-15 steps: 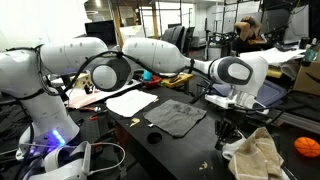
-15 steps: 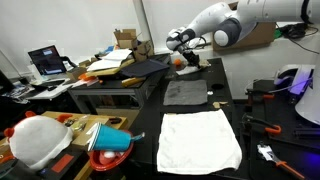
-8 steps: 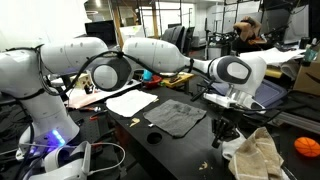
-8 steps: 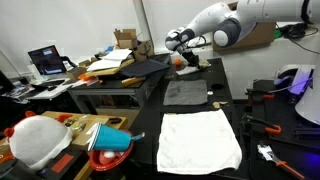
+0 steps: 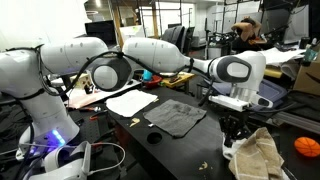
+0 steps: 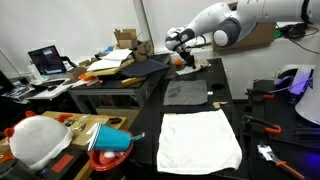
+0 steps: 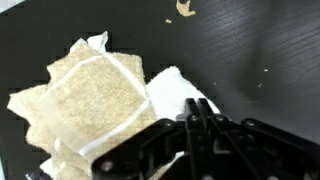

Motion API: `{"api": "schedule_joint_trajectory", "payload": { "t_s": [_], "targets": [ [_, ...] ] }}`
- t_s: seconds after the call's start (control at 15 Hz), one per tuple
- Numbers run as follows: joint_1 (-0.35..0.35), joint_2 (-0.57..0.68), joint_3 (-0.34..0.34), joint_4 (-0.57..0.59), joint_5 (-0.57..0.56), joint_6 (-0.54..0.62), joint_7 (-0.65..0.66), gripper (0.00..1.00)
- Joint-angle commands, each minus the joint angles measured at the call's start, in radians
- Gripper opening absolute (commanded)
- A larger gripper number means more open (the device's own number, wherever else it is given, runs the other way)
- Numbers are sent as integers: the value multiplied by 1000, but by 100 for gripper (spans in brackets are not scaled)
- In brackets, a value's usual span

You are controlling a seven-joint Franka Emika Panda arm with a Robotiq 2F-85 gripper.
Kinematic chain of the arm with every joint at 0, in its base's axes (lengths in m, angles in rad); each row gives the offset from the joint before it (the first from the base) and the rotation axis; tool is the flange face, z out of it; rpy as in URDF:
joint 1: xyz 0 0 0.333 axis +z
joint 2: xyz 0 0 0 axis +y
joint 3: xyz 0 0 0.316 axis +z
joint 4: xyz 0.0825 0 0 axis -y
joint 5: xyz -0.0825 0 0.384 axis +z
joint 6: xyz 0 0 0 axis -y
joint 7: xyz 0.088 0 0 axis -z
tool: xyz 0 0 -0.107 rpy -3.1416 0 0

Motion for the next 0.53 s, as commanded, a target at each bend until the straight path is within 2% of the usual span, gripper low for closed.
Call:
{"api": "schedule_joint_trajectory", "payload": {
  "t_s": [0.0, 0.07, 0.2, 0.47],
  "targets": [
    [-2, -11, 11, -18, 1, 18, 2, 41],
    [-3, -10, 14, -16, 3, 19, 2, 25],
    [-5, -1, 16, 0, 2, 9, 1, 40],
    [-5, -1, 16, 0, 1, 9, 0, 41]
  ]
}}
